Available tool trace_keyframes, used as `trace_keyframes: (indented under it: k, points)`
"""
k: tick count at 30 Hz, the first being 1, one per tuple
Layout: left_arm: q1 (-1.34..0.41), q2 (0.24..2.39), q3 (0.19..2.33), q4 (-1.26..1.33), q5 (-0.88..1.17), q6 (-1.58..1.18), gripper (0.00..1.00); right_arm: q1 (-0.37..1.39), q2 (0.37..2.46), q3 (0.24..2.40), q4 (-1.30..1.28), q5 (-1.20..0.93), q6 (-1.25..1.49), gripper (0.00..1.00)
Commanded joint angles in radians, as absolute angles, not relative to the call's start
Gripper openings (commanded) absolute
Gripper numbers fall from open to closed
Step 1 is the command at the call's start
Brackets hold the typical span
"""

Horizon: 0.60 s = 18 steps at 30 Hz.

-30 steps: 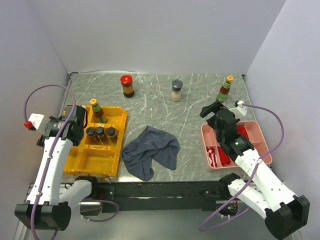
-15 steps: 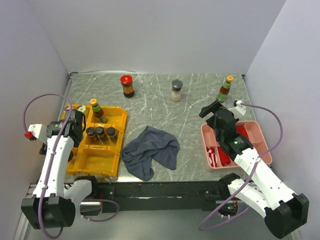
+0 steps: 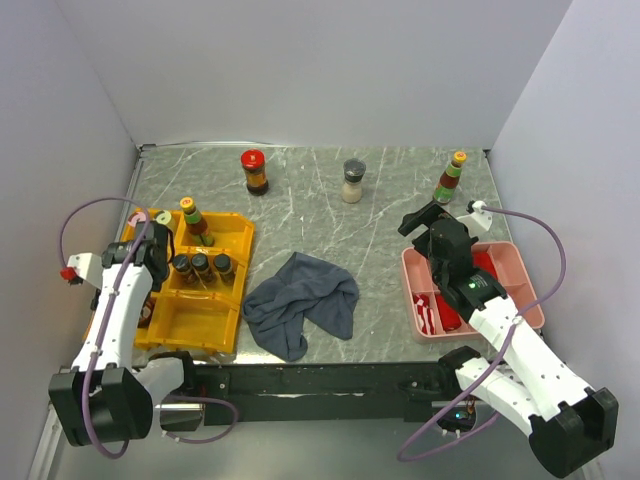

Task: Organize the condiment bottles
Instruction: Place the bottle in the storage box.

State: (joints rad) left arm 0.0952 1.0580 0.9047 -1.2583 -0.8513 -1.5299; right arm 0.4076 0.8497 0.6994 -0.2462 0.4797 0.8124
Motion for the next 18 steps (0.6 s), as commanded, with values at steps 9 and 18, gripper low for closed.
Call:
trace_keyframes:
  k: [9,18]
  points:
    - [0.098,1.101,0.877,-1.2,-0.9,-1.579,0.46,0.405,0.833,0.718,-0.219,0.492,0.799,1.0]
    - [0.1,1.032,0.88,-1.167,-0.9,-1.525,0.89,0.403,0.833,0.718,-0.221,0.489,0.796,1.0]
